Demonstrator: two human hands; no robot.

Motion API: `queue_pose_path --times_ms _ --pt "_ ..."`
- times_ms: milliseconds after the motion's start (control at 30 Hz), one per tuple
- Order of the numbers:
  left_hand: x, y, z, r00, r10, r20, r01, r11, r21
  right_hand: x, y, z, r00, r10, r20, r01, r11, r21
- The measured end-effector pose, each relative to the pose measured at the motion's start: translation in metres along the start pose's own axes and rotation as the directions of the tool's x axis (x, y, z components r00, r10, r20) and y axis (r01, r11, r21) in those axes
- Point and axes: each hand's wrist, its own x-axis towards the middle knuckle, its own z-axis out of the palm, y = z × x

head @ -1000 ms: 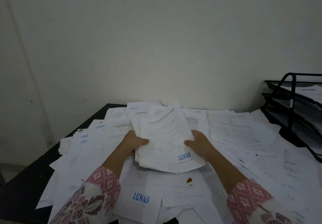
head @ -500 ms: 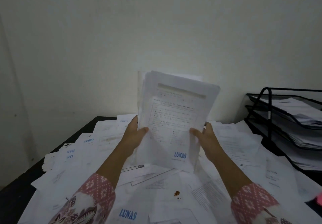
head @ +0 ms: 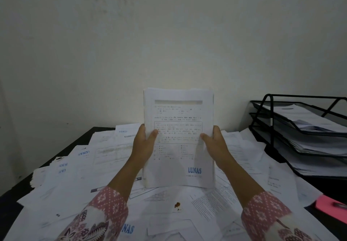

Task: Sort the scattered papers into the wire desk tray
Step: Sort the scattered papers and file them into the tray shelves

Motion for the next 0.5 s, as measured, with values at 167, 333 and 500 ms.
queue_pose_path --times_ms 167,333,500 --pt "-0.004 0.01 0.009 0.998 0.036 0.042 -0.036 0.999 -0.012 0.0 -0.007 -0.012 1.0 -0.006 -0.01 0.006 1.0 -0.003" --pt "-0.008 0.019 0.026 0.991 0.018 0.131 -0.03 0.995 0.091 -0.003 -0.017 -0.042 0.993 -0.057 -0.106 0.056 0.998 -0.015" --pt "-0.013 0.036 0.059 0.979 0.082 0.186 -0.115 0.978 0.173 -0.003 -0.026 -0.087 0.973 -0.076 -0.218 0.071 0.997 -0.031"
